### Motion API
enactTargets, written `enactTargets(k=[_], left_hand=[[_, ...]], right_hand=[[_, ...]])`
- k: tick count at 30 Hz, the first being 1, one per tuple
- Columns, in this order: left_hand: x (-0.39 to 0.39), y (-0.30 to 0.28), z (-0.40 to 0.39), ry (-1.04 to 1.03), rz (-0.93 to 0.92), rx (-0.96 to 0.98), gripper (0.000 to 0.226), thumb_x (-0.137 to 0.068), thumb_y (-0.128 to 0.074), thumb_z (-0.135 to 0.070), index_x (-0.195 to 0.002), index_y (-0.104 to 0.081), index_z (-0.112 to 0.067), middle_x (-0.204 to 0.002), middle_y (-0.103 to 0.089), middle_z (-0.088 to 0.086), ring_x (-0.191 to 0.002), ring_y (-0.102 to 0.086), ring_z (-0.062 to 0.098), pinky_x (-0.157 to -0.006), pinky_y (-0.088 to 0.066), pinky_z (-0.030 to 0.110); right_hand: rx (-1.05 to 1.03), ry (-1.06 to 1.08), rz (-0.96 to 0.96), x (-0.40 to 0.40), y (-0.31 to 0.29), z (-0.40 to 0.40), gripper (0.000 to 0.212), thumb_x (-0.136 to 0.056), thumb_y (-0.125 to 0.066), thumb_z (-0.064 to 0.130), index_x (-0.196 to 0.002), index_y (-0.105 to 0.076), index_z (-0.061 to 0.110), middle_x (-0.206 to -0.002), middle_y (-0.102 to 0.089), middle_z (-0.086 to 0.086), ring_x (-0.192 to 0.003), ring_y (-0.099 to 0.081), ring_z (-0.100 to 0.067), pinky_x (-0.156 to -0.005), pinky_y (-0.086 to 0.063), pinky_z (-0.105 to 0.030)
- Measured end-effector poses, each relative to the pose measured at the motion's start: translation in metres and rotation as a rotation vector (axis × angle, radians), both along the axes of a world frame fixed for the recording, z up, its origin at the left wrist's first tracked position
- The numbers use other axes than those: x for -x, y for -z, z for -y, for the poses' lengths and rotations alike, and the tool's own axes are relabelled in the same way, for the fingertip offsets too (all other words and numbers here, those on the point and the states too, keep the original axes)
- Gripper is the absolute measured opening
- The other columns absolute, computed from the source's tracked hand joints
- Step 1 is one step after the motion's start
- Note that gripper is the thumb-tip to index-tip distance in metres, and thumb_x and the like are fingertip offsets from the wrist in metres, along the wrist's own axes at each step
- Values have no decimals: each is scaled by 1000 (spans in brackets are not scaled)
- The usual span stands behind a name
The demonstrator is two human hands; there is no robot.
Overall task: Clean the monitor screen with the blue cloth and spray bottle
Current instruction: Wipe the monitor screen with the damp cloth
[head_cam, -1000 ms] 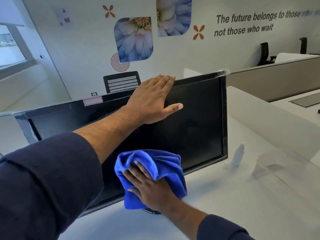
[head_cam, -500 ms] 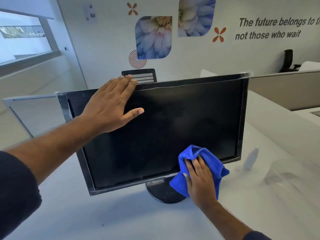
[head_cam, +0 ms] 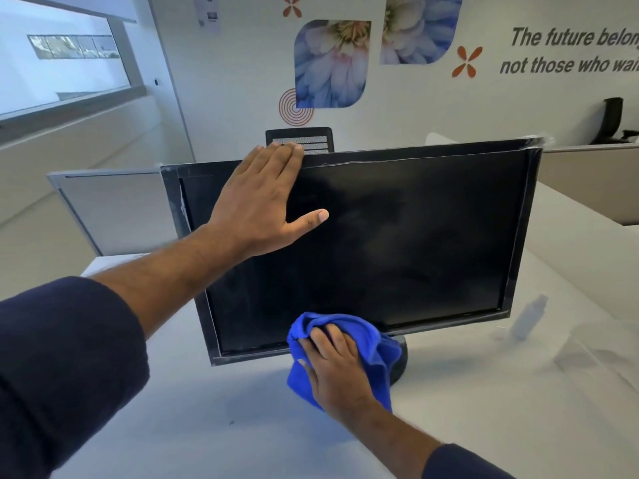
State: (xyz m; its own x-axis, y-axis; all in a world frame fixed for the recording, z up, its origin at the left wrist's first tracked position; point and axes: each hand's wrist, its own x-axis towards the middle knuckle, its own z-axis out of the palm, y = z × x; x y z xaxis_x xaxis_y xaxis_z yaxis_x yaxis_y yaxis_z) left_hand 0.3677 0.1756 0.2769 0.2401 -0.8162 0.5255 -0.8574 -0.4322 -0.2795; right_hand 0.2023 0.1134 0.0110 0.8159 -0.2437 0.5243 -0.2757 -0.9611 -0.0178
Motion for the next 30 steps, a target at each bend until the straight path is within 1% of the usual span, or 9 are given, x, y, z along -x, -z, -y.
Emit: enactTargets(k=[5,7,9,11,14,18,23,26,30], left_hand=[[-7,9,-3,-7,16,-11,104,-87,-15,-84,-158,1,-10,-167,-3,9,-154,1,24,-126,-3,43],[-8,9,-3,-3,28,-9,104,-86,-15,-84,-158,1,-10,-167,-2,9,-154,2,24,-126,-2,43],[-8,8,-1,8,37,-12,104,-86,-15,-84,-158,0,-10,-167,-4,10,-154,1,24,-126,-3,43],[-6,9,2,13,35,-4,104,-86,-15,-84,-158,-2,-10,-167,-5,10,-154,0,25,-125,-4,44],[-4,11,5,6,15,22,104,-86,-16,-84,-158,-4,-10,-167,-7,10,-154,-1,25,-126,-3,43],[-8,11,1,12,12,27,104,-86,-17,-84,-158,-4,-10,-166,-8,9,-154,-3,25,-126,-3,41],[-8,10,2,20,-2,27,104,-86,-18,-84,-158,-5,-10,-166,-9,9,-154,-4,25,-126,-4,42],[-10,10,1,20,1,23,104,-86,-17,-84,-158,-5,-10,-166,-9,9,-154,-4,25,-126,-4,42],[-6,9,6,23,5,35,104,-86,-18,-84,-158,-7,-9,-166,-10,9,-154,-5,25,-126,-3,42]], right_hand=[[-32,-80,-73,-20,-5,-36,41,-94,-47,43,-131,-52,27,-132,-48,9,-123,-47,-20,-101,-44,-36],[36,-89,-115,-12,-2,-31,44,-95,-46,43,-135,-50,25,-136,-48,6,-125,-48,-21,-104,-42,-38],[75,-26,-114,0,5,-17,49,-93,-45,41,-138,-48,22,-138,-48,2,-124,-49,-24,-106,-34,-41],[37,72,-59,12,11,-4,50,-93,-45,38,-138,-50,20,-135,-48,-1,-121,-51,-27,-104,-31,-43],[-19,138,5,15,11,-2,46,-94,-41,36,-135,-52,21,-131,-50,0,-117,-51,-26,-100,-34,-42],[-13,37,-10,-10,-3,-32,40,-90,-47,39,-127,-55,26,-122,-51,4,-109,-49,-26,-90,-32,-42],[-88,-59,-64,-40,-9,-68,39,-90,-44,39,-128,-51,32,-122,-48,9,-107,-48,-21,-90,-35,-38],[-103,-94,-3,-41,-15,-64,37,-93,-43,38,-129,-52,33,-121,-48,13,-107,-49,-19,-90,-29,-35],[-140,-89,66,-55,-35,-63,44,-95,-43,37,-138,-47,31,-125,-50,10,-107,-47,-19,-90,-33,-38]])
